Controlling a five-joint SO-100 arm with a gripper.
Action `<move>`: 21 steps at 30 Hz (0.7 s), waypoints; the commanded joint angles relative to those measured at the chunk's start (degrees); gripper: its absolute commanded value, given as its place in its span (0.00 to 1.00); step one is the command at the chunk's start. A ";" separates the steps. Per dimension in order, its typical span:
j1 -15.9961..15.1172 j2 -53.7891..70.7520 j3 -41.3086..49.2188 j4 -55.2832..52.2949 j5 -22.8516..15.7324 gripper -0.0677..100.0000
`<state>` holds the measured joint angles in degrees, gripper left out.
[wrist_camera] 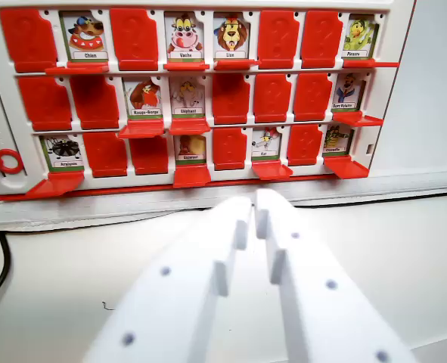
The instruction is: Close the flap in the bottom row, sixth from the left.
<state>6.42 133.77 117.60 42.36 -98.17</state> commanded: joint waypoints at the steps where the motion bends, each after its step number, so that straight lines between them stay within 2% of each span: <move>1: 3.69 -0.44 4.75 -10.37 -2.64 0.00; 4: 6.33 -2.29 9.32 -16.61 -4.04 0.00; 11: 10.28 -9.14 18.46 -32.87 -6.68 0.00; 16: 11.95 -17.05 21.88 -43.07 -6.94 0.00; 21: 11.43 -23.20 21.71 -48.69 -5.98 0.00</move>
<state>18.37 111.71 140.62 -1.93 -104.59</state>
